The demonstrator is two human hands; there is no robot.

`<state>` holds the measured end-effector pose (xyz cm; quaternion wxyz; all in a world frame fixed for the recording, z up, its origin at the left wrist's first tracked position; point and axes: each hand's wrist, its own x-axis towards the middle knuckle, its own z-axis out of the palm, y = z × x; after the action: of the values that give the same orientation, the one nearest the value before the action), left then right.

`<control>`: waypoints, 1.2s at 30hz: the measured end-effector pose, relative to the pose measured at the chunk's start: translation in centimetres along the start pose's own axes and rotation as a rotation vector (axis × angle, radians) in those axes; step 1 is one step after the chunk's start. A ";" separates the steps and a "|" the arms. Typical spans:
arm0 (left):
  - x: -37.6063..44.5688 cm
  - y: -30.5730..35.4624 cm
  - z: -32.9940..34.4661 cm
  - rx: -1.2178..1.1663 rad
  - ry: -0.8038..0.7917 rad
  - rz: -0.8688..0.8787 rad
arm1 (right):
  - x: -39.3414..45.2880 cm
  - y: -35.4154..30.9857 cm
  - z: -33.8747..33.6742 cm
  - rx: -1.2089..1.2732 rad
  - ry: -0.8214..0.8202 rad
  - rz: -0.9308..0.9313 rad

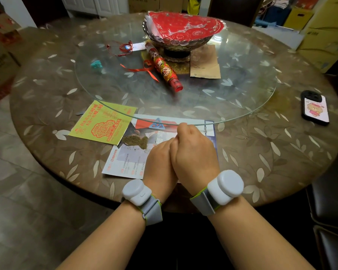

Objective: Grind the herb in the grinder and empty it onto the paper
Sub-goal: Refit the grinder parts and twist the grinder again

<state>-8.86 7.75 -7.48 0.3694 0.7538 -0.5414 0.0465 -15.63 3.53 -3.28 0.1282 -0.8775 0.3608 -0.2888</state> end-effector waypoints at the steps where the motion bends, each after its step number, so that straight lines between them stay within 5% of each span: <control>1: 0.0 0.1 0.1 0.016 0.001 -0.008 | -0.1 0.1 -0.2 0.011 -0.010 -0.004; 6: -0.3 0.0 -0.2 -0.129 -0.070 -0.116 | -0.5 0.0 -0.8 0.095 -0.096 -0.029; 11: -0.3 -0.1 -0.6 -0.188 -0.089 -0.073 | 1.1 0.1 -3.1 0.531 -0.234 0.231; 21: -0.7 0.7 -1.2 -0.230 -0.032 -0.122 | 3.6 -0.6 -2.8 0.381 -0.504 0.224; 28: -0.7 1.1 -1.0 -0.176 0.043 -0.194 | 3.6 -0.6 -1.2 0.327 -0.440 0.262; 36: -0.7 0.8 -0.5 -0.118 0.092 -0.042 | 3.3 -0.3 -1.4 0.342 -0.428 0.301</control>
<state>-9.64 8.52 -7.07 0.4386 0.7391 -0.5096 0.0413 -14.43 1.38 -0.71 0.3885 -0.8207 0.3977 -0.1318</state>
